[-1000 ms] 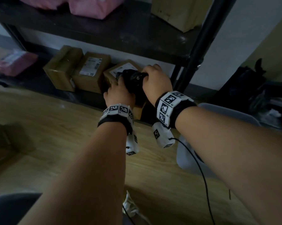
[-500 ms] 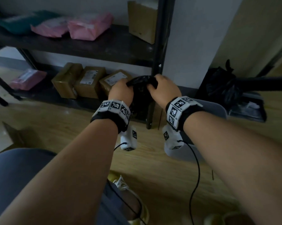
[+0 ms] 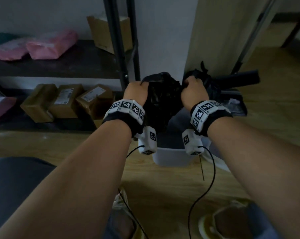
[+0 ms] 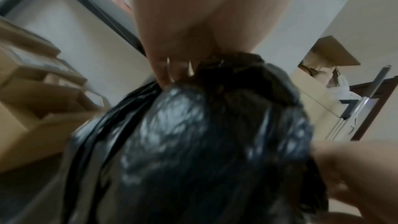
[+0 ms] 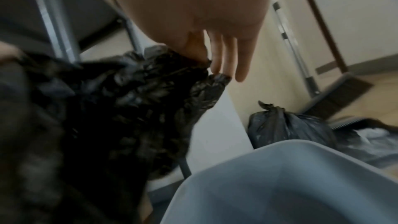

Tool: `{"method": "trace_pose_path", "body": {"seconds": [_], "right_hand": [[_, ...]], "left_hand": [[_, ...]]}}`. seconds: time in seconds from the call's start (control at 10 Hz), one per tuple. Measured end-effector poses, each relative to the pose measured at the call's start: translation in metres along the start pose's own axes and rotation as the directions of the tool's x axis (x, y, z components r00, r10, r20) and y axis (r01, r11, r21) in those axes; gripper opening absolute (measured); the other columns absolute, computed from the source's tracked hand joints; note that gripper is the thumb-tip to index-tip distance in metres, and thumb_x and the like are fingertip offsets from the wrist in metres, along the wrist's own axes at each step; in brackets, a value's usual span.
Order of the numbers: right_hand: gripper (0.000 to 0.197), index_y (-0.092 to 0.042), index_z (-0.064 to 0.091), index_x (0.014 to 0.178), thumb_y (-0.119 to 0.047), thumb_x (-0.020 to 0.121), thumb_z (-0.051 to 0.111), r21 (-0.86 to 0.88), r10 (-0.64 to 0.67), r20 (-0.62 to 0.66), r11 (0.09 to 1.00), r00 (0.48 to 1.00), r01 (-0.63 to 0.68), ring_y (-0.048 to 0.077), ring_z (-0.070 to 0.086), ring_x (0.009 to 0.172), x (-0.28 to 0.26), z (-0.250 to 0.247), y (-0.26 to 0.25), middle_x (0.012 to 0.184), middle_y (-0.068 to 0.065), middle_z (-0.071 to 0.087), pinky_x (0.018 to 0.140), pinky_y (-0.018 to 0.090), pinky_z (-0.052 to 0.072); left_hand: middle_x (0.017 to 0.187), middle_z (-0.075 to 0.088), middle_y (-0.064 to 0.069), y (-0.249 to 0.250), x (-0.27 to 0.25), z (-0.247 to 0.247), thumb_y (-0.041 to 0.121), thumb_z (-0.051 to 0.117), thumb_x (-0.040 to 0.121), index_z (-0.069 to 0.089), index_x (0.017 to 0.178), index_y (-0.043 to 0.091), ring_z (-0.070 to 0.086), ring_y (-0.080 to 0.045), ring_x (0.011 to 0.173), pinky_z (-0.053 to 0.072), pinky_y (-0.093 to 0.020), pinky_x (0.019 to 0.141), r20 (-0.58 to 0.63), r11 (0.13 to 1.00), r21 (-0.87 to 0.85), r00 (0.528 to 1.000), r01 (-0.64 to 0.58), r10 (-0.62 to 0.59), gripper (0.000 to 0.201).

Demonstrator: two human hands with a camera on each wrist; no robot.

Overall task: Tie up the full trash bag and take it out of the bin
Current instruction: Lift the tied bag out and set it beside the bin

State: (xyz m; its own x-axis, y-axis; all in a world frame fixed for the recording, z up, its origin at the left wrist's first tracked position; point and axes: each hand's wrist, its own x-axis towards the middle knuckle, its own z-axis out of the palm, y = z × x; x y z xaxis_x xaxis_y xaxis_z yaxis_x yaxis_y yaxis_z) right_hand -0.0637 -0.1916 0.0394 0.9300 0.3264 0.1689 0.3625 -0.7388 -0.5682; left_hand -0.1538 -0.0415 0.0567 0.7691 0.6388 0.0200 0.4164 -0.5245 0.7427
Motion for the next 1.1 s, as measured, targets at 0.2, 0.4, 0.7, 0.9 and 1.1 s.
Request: {"method": "trace_pose_path", "body": {"seconds": [0.2, 0.4, 0.7, 0.9, 1.1], "right_hand": [[0.036, -0.013, 0.050, 0.126, -0.019, 0.091, 0.046, 0.173, 0.059, 0.031, 0.983, 0.998, -0.064, 0.033, 0.049, 0.119, 0.011, -0.003, 0.024, 0.133, 0.014, 0.045, 0.101, 0.035, 0.039], [0.053, -0.010, 0.046, 0.134, -0.021, 0.085, 0.062, -0.058, 0.030, 0.199, 0.998, 0.980, -0.019, 0.034, 0.059, 0.112, 0.010, 0.008, 0.055, 0.124, 0.017, 0.059, 0.094, 0.042, 0.051], [0.030, -0.001, 0.058, 0.119, -0.007, 0.095, 0.041, -0.069, 0.204, 0.048, 0.977, 0.978, -0.200, 0.032, 0.057, 0.113, 0.025, -0.024, 0.088, 0.124, 0.018, 0.059, 0.085, 0.029, 0.044], [0.031, -0.001, 0.043, 0.126, -0.014, 0.099, 0.038, 0.068, 0.313, -0.126, 0.949, 0.941, -0.307, 0.037, 0.060, 0.105, 0.025, -0.041, 0.092, 0.121, 0.023, 0.060, 0.078, 0.039, 0.045], [0.029, -0.005, 0.043, 0.125, -0.010, 0.097, 0.036, 0.108, 0.361, -0.228, 0.933, 0.905, -0.345, 0.036, 0.057, 0.108, 0.018, -0.041, 0.081, 0.124, 0.018, 0.056, 0.092, 0.046, 0.047]], "left_hand": [[0.131, 0.054, -0.022, 0.014, 0.013, 0.040, 0.002, 0.027, 0.102, 0.055, 0.127, -0.003, 0.052, -0.033, 0.121, 0.039, -0.034, 0.098, 0.122, 0.944, 0.297, 0.986, -0.146, 0.114, 0.037], [0.134, 0.054, -0.018, 0.026, 0.030, 0.060, 0.012, 0.039, 0.101, 0.053, 0.131, 0.002, 0.050, -0.029, 0.124, 0.031, -0.028, 0.104, 0.244, 0.967, 0.175, 0.960, -0.186, 0.141, 0.035], [0.135, 0.053, -0.022, 0.017, 0.049, 0.047, 0.019, 0.032, 0.103, 0.050, 0.133, -0.001, 0.049, -0.037, 0.126, 0.040, -0.039, 0.103, -0.014, 0.957, 0.275, 0.995, 0.096, -0.096, 0.041], [0.134, 0.054, -0.021, -0.001, 0.031, 0.052, 0.012, 0.040, 0.100, 0.052, 0.132, -0.002, 0.052, -0.035, 0.124, 0.044, -0.037, 0.098, -0.017, 0.943, 0.286, 0.985, 0.172, -0.174, 0.037], [0.133, 0.055, -0.022, -0.007, 0.013, 0.051, 0.009, 0.039, 0.100, 0.054, 0.129, -0.005, 0.053, -0.035, 0.123, 0.044, -0.037, 0.097, 0.013, 0.936, 0.241, 0.963, 0.258, -0.269, 0.036]]}}
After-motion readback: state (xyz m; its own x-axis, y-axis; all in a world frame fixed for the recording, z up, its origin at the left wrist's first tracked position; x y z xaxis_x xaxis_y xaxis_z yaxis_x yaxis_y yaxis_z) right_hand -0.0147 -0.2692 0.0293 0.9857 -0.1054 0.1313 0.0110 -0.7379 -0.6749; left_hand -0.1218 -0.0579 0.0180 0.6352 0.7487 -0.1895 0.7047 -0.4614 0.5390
